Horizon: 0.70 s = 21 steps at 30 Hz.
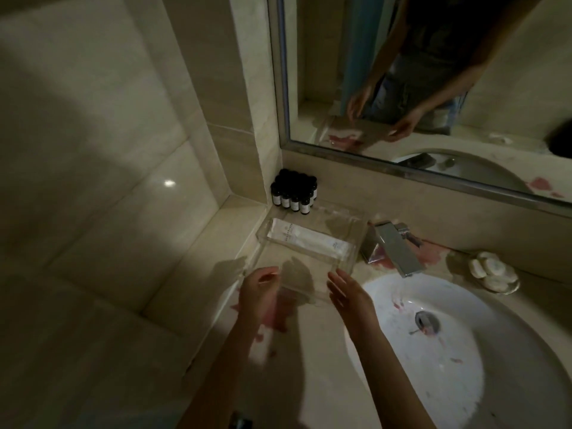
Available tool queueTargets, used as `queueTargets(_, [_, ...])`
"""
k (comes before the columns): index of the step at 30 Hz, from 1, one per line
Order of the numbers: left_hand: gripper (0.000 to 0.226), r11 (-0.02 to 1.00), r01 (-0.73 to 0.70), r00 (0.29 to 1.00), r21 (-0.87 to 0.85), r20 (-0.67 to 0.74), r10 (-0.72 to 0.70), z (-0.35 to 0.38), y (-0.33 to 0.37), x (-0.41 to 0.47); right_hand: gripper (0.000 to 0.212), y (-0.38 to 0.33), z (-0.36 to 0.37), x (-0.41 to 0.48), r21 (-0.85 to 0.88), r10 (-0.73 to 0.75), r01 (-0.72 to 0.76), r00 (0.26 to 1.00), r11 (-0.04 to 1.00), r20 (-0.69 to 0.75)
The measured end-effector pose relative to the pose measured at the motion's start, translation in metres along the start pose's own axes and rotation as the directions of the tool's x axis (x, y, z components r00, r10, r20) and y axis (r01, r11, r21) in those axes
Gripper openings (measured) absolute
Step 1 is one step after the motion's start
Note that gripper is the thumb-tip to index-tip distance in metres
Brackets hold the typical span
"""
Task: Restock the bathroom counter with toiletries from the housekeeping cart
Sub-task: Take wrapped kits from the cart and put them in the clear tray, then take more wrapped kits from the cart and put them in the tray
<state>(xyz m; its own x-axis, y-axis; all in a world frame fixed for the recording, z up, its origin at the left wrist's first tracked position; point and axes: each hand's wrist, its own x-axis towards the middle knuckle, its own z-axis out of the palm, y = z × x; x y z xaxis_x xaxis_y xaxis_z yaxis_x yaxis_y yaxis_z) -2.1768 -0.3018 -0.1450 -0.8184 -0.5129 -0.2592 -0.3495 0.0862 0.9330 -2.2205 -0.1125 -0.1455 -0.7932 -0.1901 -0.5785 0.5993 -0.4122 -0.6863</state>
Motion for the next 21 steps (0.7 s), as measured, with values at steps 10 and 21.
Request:
queueTargets(10, [0.017, 0.921, -0.113, 0.973, 0.372, -0.148, 0.179, -0.05, -0.004, -0.103, 0.025, -0.005, 0.008, -0.068, -0.476, -0.322, 0.414, 0.909, 0.776, 0.265])
queueTargets(21, [0.025, 0.845, 0.322, 0.823, 0.428, -0.567, -0.026, -0.139, -0.045, -0.278, 0.021, 0.08, 0.06, -0.138, -0.48, -0.078, 0.872, 0.475, -0.095, 0.877])
